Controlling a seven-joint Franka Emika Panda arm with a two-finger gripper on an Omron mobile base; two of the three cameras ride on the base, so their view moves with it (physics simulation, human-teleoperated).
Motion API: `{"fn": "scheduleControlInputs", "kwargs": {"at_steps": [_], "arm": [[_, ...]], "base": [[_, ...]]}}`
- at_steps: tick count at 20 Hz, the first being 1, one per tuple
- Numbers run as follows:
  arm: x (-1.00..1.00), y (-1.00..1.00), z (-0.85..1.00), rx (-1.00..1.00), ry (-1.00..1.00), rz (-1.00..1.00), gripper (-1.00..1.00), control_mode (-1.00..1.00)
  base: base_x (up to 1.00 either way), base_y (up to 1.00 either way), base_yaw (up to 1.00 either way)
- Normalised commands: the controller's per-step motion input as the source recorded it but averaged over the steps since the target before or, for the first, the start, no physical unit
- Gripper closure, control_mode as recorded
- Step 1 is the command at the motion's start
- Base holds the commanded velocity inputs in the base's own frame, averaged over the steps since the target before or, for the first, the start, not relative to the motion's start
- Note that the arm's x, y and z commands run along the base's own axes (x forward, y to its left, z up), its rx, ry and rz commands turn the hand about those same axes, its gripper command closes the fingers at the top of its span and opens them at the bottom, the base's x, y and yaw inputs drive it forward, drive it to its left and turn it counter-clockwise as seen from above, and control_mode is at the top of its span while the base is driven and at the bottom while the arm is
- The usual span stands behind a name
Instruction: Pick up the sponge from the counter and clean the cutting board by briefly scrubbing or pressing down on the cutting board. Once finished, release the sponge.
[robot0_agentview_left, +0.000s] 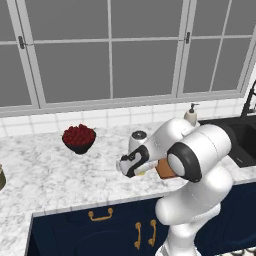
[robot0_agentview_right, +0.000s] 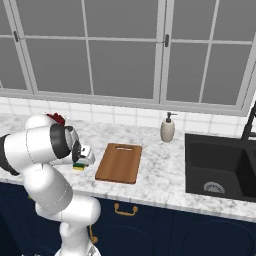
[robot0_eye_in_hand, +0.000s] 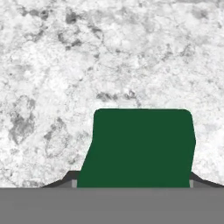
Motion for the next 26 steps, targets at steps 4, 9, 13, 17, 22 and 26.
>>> {"fn": "scheduleControlInputs", "kwargs": {"at_steps": [4, 9, 13, 17, 22, 26], "arm": [[0.0, 0.0, -0.06, 0.0, 0.0, 0.0, -1.0, -1.0], [0.0, 0.0, 0.02, 0.0, 0.0, 0.0, -1.0, -1.0], [0.0, 0.0, 0.1, 0.0, 0.0, 0.0, -1.0, -1.0], [0.0, 0.0, 0.09, 0.0, 0.01, -0.02, -1.0, -1.0], [0.0, -0.07, 0.19, -0.1, 0.04, -0.15, -1.0, -1.0], [-0.18, -0.05, 0.98, 0.04, -0.06, -0.01, -1.0, -1.0]], "base": [[0.0, 0.0, 0.0], [0.0, 0.0, 0.0], [0.0, 0.0, 0.0], [0.0, 0.0, 0.0], [0.0, 0.0, 0.0], [0.0, 0.0, 0.0]]}}
